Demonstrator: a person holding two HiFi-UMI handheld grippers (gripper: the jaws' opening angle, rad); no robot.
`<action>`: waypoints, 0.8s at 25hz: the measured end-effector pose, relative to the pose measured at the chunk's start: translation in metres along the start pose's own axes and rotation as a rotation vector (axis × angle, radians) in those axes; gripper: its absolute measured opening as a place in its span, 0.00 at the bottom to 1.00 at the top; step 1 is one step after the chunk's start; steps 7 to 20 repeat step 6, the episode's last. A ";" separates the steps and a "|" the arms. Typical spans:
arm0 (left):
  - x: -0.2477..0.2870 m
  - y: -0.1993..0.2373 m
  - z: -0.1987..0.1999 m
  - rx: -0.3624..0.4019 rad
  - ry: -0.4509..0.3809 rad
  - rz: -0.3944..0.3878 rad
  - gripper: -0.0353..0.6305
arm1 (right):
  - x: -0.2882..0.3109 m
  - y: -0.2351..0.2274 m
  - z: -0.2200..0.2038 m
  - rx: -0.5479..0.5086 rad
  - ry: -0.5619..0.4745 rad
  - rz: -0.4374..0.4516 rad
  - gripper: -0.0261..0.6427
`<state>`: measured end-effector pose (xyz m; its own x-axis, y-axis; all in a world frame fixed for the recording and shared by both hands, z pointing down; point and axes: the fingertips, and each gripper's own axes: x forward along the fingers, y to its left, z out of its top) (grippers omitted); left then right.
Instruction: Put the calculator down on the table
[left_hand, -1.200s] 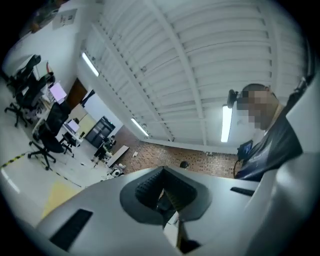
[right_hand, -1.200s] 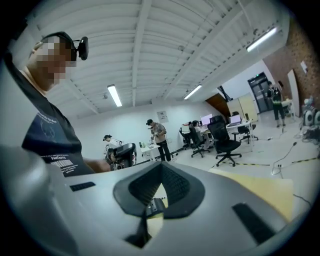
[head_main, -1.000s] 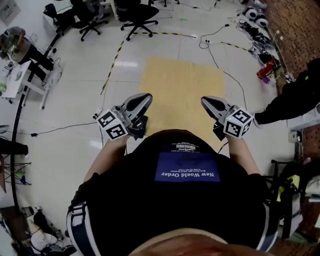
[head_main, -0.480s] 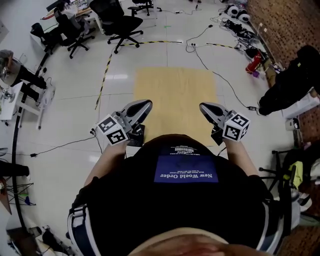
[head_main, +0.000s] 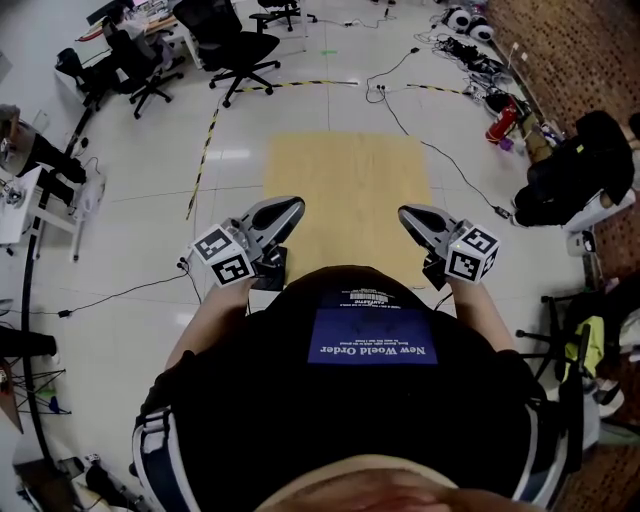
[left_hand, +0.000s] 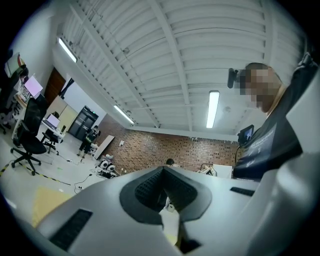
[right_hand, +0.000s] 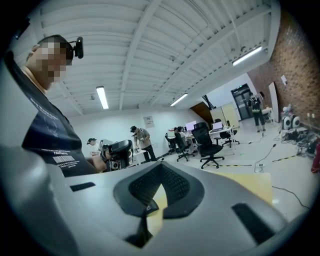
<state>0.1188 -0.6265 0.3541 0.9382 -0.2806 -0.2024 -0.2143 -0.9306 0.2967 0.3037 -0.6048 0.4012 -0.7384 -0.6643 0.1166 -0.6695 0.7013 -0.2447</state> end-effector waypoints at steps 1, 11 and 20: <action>0.002 0.000 -0.001 0.001 0.005 -0.002 0.06 | -0.001 -0.001 0.001 -0.002 -0.001 0.000 0.02; 0.017 0.000 -0.001 0.015 0.024 -0.002 0.06 | -0.008 -0.012 0.005 -0.007 0.007 -0.008 0.02; 0.017 0.000 -0.001 0.015 0.024 -0.002 0.06 | -0.008 -0.012 0.005 -0.007 0.007 -0.008 0.02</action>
